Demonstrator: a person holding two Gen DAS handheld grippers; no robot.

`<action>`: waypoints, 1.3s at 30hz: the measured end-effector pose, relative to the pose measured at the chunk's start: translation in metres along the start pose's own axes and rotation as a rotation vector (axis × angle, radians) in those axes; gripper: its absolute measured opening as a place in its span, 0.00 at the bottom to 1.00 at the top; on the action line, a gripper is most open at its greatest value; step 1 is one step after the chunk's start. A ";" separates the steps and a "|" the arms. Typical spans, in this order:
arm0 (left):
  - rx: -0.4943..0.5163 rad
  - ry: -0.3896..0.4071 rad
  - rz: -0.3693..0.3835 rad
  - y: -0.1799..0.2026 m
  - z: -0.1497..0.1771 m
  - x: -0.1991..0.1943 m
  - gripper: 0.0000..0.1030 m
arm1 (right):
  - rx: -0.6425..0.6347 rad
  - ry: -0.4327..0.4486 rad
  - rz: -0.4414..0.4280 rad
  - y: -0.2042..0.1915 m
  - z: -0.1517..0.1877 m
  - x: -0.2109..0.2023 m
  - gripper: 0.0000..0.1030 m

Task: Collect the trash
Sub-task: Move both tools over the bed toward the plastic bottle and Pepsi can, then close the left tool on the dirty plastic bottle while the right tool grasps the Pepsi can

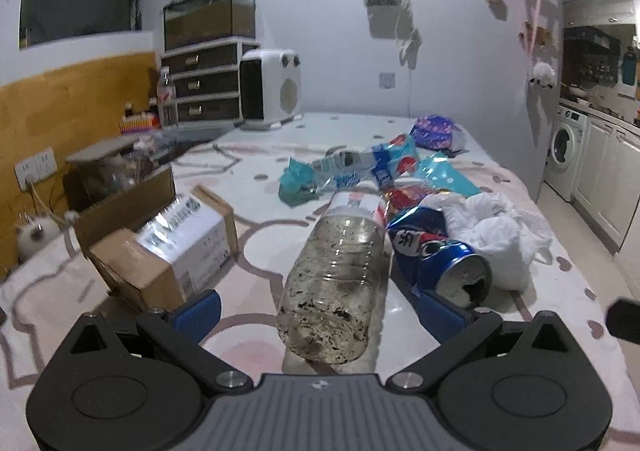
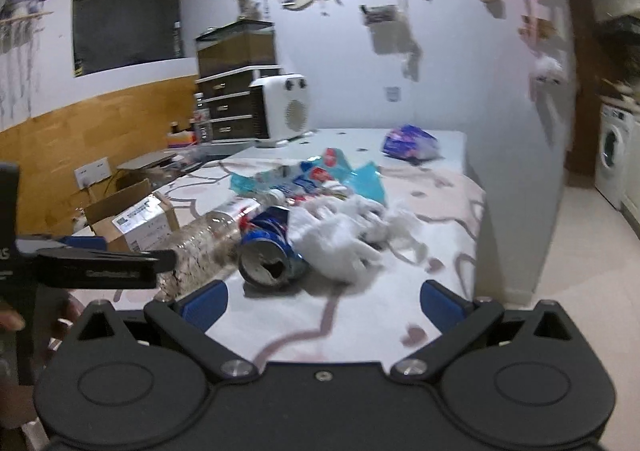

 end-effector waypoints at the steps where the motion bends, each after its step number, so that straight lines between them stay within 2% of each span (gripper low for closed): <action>1: -0.013 -0.012 0.000 0.000 0.001 0.006 1.00 | -0.011 0.001 -0.029 -0.001 -0.003 0.007 0.89; 2: -0.029 -0.021 0.000 -0.001 0.003 0.011 1.00 | -0.025 -0.010 -0.060 -0.002 -0.006 0.016 0.82; 5: -0.090 -0.033 0.004 -0.006 0.008 0.022 1.00 | -0.065 -0.034 -0.102 -0.005 -0.010 0.036 0.70; 10: -0.123 -0.050 0.026 -0.007 0.019 0.035 0.98 | -0.142 -0.091 -0.168 -0.011 -0.015 0.070 0.56; 12: -0.122 -0.060 0.028 -0.006 0.021 0.039 0.92 | -0.180 -0.106 -0.165 -0.012 -0.017 0.084 0.52; 14: -0.137 -0.047 0.047 -0.007 0.020 0.037 0.90 | -0.205 -0.124 -0.175 -0.012 -0.017 0.096 0.43; 17: -0.155 -0.033 0.068 -0.008 0.020 0.036 0.86 | -0.216 -0.152 -0.198 -0.010 -0.016 0.114 0.40; 20: -0.166 -0.072 0.103 -0.007 0.021 0.042 0.73 | -0.231 -0.154 -0.222 -0.010 -0.015 0.122 0.38; 21: -0.173 -0.092 0.120 -0.007 0.022 0.045 0.64 | -0.234 -0.156 -0.231 -0.010 -0.014 0.124 0.37; 24: -0.177 -0.090 0.120 -0.007 0.023 0.044 0.62 | -0.249 -0.147 -0.230 -0.014 -0.012 0.123 0.27; 25: -0.175 -0.087 0.118 -0.007 0.023 0.043 0.62 | -0.254 -0.141 -0.234 -0.016 -0.011 0.120 0.20; 28: -0.182 -0.061 0.094 -0.008 0.023 0.036 0.61 | -0.260 -0.149 -0.234 -0.022 -0.008 0.112 0.14; 29: -0.192 -0.055 0.087 -0.010 0.024 0.033 0.61 | -0.261 -0.151 -0.232 -0.024 -0.006 0.110 0.01; 33: -0.237 -0.082 0.060 -0.017 0.035 0.022 0.61 | -0.228 -0.152 -0.256 -0.032 0.003 0.089 0.00; 39: -0.264 -0.079 0.014 -0.029 0.050 -0.007 0.61 | -0.227 -0.152 -0.307 -0.050 0.016 0.063 0.00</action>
Point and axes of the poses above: each gripper's, at about its wrist camera, not at the fingertips, and x roughly the way its jaws point, y to its right, z to its underside, the point moved 6 cm from there along x, roughly the way its jaws point, and after that the axes turned 10 degrees about -z, right-handed, at the moved point
